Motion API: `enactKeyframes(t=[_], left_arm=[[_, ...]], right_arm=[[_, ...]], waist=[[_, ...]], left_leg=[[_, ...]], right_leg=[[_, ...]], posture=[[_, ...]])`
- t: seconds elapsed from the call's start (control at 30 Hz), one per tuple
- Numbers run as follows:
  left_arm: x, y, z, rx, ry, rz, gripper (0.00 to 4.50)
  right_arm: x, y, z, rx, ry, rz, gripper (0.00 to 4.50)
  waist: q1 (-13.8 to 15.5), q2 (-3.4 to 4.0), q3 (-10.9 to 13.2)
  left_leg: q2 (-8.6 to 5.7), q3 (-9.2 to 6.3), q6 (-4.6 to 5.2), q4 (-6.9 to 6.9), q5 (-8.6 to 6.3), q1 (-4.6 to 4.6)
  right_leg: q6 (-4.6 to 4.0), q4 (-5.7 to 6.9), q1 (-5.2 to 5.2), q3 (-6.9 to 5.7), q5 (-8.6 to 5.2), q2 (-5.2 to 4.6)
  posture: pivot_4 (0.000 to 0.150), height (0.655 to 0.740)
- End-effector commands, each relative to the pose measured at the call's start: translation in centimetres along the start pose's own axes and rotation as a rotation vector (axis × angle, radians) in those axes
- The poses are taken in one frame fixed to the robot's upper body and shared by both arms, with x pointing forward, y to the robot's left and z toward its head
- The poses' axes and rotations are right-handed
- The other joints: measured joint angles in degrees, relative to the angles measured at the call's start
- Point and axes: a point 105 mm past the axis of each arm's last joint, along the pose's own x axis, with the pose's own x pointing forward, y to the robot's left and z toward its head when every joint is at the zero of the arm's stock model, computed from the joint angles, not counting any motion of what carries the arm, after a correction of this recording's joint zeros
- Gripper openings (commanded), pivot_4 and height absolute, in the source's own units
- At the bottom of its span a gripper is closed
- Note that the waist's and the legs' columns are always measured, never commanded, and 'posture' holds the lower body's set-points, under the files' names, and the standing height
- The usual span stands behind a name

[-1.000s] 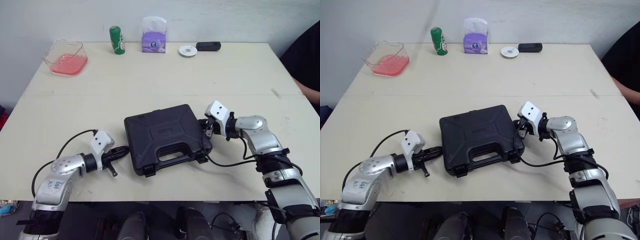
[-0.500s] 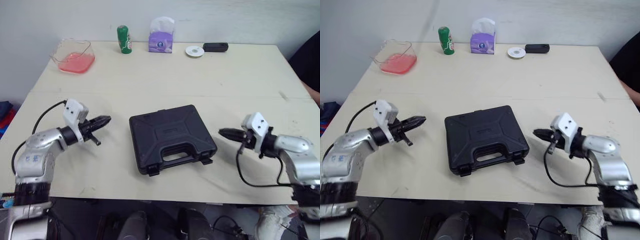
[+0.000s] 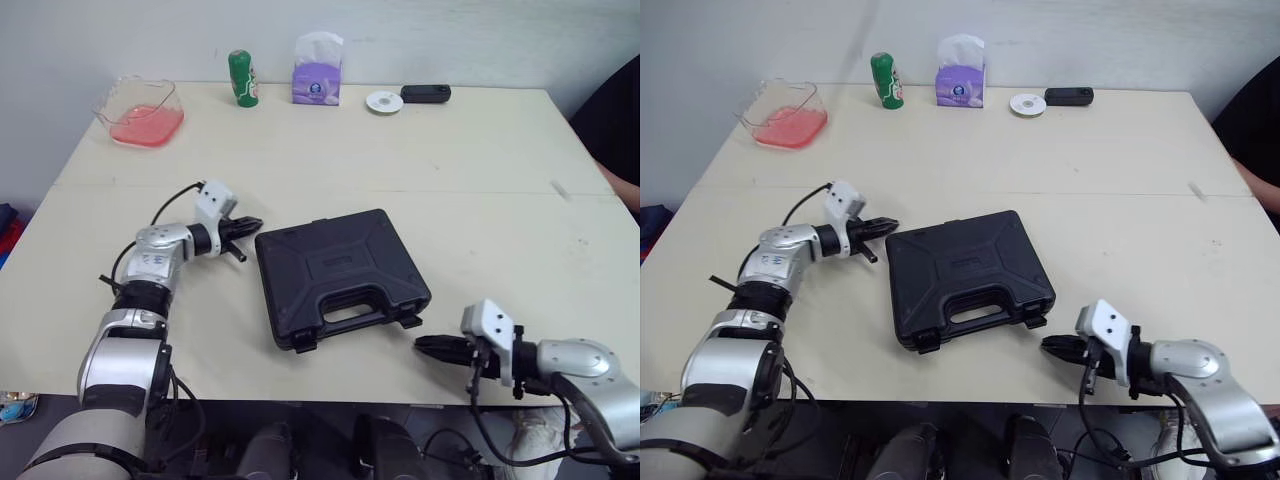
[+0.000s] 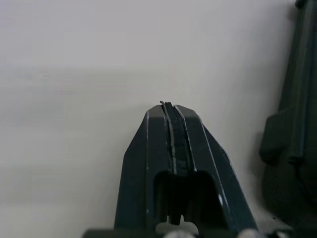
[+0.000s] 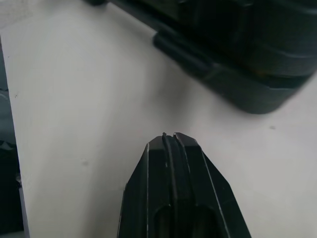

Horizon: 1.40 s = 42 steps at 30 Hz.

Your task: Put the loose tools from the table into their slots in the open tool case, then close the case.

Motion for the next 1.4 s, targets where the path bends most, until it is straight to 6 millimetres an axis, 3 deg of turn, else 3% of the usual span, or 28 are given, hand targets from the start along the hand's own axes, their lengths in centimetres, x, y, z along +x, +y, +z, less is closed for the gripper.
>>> enactKeyframes(t=[0.03, 0.17, 0.4, 0.6, 0.8, 1.03, 1.13, 1.23, 1.33, 1.4], left_arm=[[0.4, -0.5, 0.7, 0.066, -0.014, -0.052, 0.04], [0.5, -1.6, 0.0, 0.088, -0.009, -0.119, 0.04], [-1.7, -3.1, -1.5, 0.129, -0.011, -0.198, 0.04], [-4.1, -4.6, -1.2, 0.158, -0.043, -0.196, 0.04], [-5.3, -6.8, -1.3, 0.251, -0.027, -0.161, 0.04], [-7.7, -6.6, -1.1, 0.183, -0.039, -0.047, 0.04], [-8.8, -6.6, 0.1, 0.176, -0.121, -0.003, 0.04], [-9.2, -7.9, 3.9, 0.19, -0.274, -0.052, 0.04], [-8.4, -9.0, 7.6, 0.216, -0.364, -0.12, 0.04], [-6.7, -10.7, 9.6, 0.262, -0.368, -0.23, 0.04]], right_arm=[[1.0, -0.3, 0.3, -0.018, -0.003, -0.022, 0.0], [1.5, -1.5, 0.4, -0.043, -0.006, -0.067, 0.0], [1.7, -4.2, 1.4, -0.105, -0.033, -0.126, 0.0], [1.8, -6.9, 2.4, -0.151, -0.066, -0.214, 0.0], [1.9, -9.1, 2.6, -0.169, -0.074, -0.29, 0.0], [1.7, -9.3, 2.6, -0.152, -0.092, -0.295, 0.0], [1.1, -9.2, 2.8, -0.119, -0.128, -0.317, 0.0], [0.0, -9.4, 2.8, -0.092, -0.15, -0.382, 0.0], [-0.9, -9.5, 2.4, -0.083, -0.126, -0.436, 0.0], [-1.5, -9.4, 2.3, -0.068, -0.135, -0.472, 0.0]], waist=[[-0.01, -0.16, 0.01], [0.03, -0.18, 0.0], [-0.21, -0.2, -0.01], [-0.71, -0.19, 0.0], [-1.04, -0.18, 0.0], [-1.34, -0.17, 0.01], [-1.28, -0.15, 0.02], [-0.66, -0.14, 0.03], [0.15, -0.13, 0.04], [0.48, -0.13, 0.04]], left_leg=[[0.03, -0.01, 0.0, 0.03, 0.0, 0.01], [0.02, -0.02, 0.0, 0.05, 0.01, 0.03], [0.01, -0.01, 0.01, 0.06, 0.01, 0.05], [0.03, -0.1, 0.02, 0.05, 0.01, 0.06], [0.04, -0.21, 0.01, 0.04, 0.01, 0.03], [0.08, -0.24, -0.02, 0.01, -0.01, 0.02], [0.13, -0.25, -0.04, 0.0, -0.02, 0.02], [0.13, -0.32, -0.04, 0.04, -0.02, -0.04], [0.08, -0.34, -0.03, 0.07, -0.02, -0.05], [0.06, -0.34, -0.03, 0.07, -0.01, -0.05]], right_leg=[[0.0, 0.03, 0.0, 0.0, 0.0, 0.01], [0.0, 0.07, 0.01, 0.01, 0.0, -0.02], [0.0, 0.08, 0.02, 0.04, 0.0, -0.06], [-0.01, 0.07, 0.05, 0.27, 0.0, -0.21], [-0.02, 0.01, 0.08, 0.35, -0.01, -0.3], [-0.03, -0.05, 0.1, 0.36, -0.01, -0.35], [-0.04, -0.09, 0.1, 0.35, -0.02, -0.36], [-0.04, -0.1, 0.1, 0.31, -0.02, -0.41], [-0.04, -0.1, 0.11, 0.31, -0.01, -0.45], [-0.04, -0.08, 0.12, 0.3, -0.01, -0.4]], posture=[[0.15, 0.74], [0.15, 0.74], [0.15, 0.74], [0.15, 0.74], [0.15, 0.74], [0.15, 0.74], [0.15, 0.74], [0.15, 0.74], [0.15, 0.74], [0.15, 0.74]])
